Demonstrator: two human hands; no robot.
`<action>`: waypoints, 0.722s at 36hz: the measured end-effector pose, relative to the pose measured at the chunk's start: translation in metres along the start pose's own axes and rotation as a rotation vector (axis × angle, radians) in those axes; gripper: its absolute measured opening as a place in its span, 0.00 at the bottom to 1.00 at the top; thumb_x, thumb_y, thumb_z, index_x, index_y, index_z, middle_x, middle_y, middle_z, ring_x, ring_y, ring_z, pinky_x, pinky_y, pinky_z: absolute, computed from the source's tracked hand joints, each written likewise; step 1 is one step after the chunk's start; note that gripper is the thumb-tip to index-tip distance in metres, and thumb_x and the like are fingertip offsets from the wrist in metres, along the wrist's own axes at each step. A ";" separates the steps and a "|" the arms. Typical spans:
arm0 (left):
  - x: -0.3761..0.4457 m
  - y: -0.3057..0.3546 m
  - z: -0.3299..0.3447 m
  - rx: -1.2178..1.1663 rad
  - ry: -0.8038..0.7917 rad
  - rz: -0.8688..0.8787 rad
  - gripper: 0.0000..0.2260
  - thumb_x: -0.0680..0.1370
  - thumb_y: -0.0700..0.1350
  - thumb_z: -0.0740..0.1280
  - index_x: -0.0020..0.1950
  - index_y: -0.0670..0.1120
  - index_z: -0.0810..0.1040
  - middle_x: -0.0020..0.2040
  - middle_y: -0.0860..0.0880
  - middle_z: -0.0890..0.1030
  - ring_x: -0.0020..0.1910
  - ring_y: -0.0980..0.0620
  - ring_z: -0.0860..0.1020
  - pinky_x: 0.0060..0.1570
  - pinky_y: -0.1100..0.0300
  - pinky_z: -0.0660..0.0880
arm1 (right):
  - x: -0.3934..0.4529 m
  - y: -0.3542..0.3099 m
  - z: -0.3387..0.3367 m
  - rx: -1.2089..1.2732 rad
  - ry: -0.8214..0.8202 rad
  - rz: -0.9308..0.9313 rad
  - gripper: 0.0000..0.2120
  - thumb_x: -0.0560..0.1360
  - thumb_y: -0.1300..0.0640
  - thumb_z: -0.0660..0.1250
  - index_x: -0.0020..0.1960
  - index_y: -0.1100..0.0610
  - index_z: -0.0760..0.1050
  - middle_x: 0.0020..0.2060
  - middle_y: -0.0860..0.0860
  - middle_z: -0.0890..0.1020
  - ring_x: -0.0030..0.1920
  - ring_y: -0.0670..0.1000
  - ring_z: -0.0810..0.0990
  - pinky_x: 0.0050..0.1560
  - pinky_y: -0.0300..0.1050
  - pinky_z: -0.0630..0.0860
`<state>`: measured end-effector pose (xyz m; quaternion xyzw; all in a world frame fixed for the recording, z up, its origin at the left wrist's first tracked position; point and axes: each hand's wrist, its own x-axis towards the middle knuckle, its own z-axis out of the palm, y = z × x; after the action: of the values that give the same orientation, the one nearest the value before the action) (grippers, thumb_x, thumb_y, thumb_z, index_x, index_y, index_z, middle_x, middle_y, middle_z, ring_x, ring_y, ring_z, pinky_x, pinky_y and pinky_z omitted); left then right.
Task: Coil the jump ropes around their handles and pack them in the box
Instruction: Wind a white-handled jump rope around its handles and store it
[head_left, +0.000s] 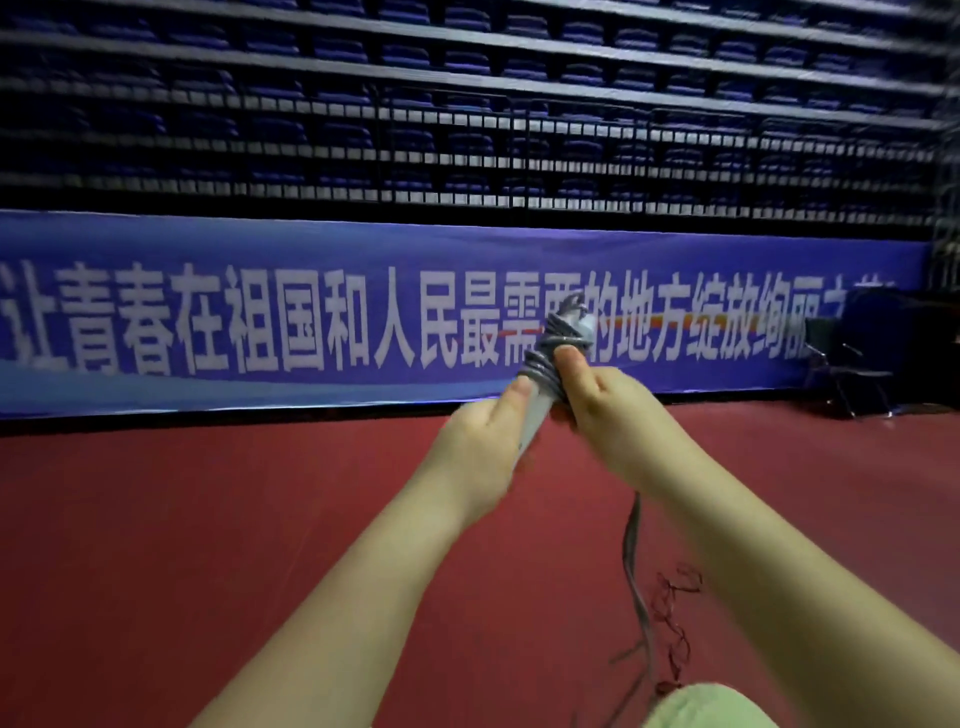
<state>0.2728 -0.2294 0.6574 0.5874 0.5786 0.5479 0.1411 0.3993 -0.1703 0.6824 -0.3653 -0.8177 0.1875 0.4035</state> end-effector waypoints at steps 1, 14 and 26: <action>0.001 0.000 -0.002 0.092 0.033 0.075 0.26 0.81 0.62 0.52 0.32 0.46 0.71 0.27 0.52 0.73 0.30 0.50 0.71 0.34 0.57 0.68 | 0.000 -0.002 -0.003 -0.019 0.008 -0.004 0.28 0.81 0.40 0.47 0.36 0.59 0.71 0.32 0.51 0.76 0.35 0.52 0.74 0.43 0.46 0.70; 0.013 0.040 -0.004 0.724 0.186 0.407 0.19 0.79 0.63 0.48 0.48 0.48 0.67 0.38 0.53 0.71 0.40 0.47 0.74 0.39 0.53 0.70 | -0.001 -0.023 -0.039 0.080 0.094 -0.107 0.24 0.79 0.36 0.48 0.46 0.51 0.74 0.41 0.57 0.81 0.41 0.56 0.79 0.46 0.58 0.74; -0.012 0.040 -0.023 -0.187 -0.478 -0.025 0.18 0.75 0.61 0.62 0.45 0.49 0.82 0.39 0.51 0.83 0.39 0.48 0.80 0.48 0.50 0.75 | -0.011 0.001 -0.010 0.775 -0.017 -0.089 0.15 0.79 0.51 0.56 0.37 0.58 0.68 0.18 0.45 0.72 0.19 0.39 0.69 0.22 0.29 0.65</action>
<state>0.2789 -0.2621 0.6918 0.6775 0.4828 0.4429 0.3342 0.4122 -0.1777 0.6814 -0.1482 -0.7047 0.4678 0.5124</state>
